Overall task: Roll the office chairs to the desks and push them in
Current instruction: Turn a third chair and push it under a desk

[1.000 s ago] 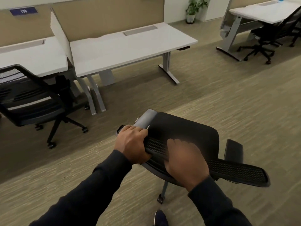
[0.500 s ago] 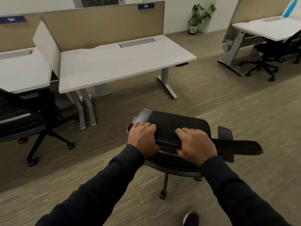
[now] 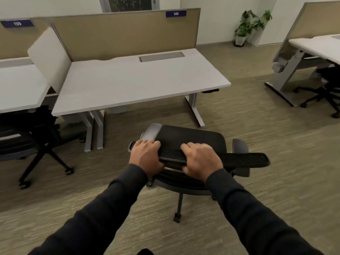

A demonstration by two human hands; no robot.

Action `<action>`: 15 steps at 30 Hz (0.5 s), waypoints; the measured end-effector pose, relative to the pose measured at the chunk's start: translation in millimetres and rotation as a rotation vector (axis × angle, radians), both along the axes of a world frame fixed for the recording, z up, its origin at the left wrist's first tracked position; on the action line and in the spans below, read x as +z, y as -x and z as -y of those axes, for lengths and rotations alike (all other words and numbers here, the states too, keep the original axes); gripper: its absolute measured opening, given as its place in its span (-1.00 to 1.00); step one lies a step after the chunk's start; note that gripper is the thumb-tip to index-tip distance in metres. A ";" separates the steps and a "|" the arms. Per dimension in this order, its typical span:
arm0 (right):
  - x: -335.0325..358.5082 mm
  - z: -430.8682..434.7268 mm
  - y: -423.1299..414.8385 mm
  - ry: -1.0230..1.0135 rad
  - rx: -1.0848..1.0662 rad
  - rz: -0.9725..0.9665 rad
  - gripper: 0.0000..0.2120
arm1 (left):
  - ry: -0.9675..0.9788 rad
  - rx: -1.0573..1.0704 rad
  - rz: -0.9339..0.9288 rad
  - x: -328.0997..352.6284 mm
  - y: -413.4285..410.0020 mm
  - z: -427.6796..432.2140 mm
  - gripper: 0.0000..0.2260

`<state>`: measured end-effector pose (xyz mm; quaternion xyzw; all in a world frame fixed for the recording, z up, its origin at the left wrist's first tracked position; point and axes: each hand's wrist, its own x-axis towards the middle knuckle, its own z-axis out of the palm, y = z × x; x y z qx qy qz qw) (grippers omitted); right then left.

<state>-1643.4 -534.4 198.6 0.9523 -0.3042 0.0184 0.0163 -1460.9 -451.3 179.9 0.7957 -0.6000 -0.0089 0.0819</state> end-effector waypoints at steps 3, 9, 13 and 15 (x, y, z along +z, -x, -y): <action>1.9 49.0 -9.1 0.010 0.035 -0.014 -0.62 | 0.009 0.029 0.001 -0.1 -6.8 42.9 -0.74; 5.6 139.2 -39.9 0.010 0.066 -0.040 -0.57 | 0.019 0.060 -0.011 -1.7 -33.4 122.4 -0.74; 6.2 191.5 -72.3 0.012 0.078 -0.037 -0.57 | -0.005 0.060 -0.014 -1.4 -65.6 170.5 -0.72; 4.8 215.9 -92.9 0.009 0.088 -0.042 -0.56 | -0.010 0.063 -0.017 -0.2 -85.9 194.2 -0.70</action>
